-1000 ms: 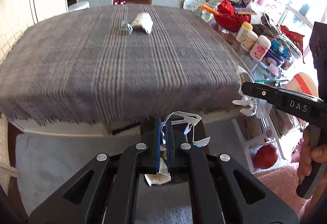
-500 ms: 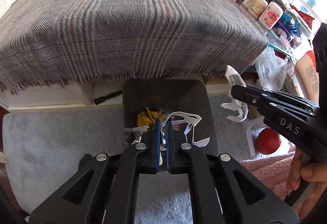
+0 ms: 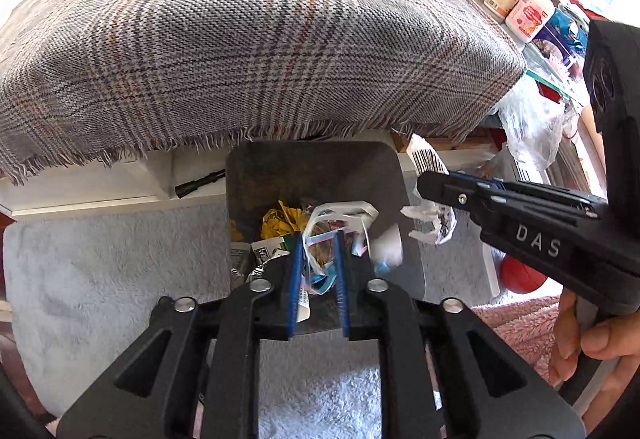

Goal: Collect trash
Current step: 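Carry both items over the bin and open both tools to drop them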

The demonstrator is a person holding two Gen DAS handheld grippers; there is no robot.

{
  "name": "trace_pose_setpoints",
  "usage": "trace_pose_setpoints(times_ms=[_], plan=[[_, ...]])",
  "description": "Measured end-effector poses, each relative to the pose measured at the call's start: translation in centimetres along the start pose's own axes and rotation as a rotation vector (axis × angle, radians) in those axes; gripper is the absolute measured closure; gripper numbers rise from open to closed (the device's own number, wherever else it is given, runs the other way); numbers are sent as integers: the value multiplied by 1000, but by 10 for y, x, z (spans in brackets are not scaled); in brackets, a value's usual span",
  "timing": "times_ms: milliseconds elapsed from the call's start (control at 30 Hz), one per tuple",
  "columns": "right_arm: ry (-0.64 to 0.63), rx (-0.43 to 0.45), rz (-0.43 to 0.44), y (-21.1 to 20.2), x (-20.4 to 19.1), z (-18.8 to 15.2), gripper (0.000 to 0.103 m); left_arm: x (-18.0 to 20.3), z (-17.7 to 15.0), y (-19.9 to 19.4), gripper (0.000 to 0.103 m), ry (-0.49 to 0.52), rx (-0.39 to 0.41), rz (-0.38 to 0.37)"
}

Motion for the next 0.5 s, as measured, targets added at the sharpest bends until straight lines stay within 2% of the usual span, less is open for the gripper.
trace_pose_setpoints(times_ms=[100,200,267,333,467,500], plan=[[14,-6,6,0,2,0,89,2,-1,2,82,11,-5,4],[24,-13,7,0,5,-2,75,3,-3,2,81,25,-1,14],[25,-9,8,-1,5,-2,72,3,-3,1,79,26,2,13],[30,-2,9,-3,7,-2,64,1,-3,0,72,20,5,14],[40,19,-4,-9,11,1,35,-5,-1,-3,59,3,13,13],[44,31,-11,-12,13,2,26,-7,-1,-5,52,-4,17,13]])
Point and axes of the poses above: each gripper's, at about its wrist camera, not at the fingertips, and y roughly the way its jaws point, x to its right, z to its top, the point moved 10 cm from there along y, roughly the way its jaws point, and after that the axes turned 15 degrees about z, right-handed, at the moved point
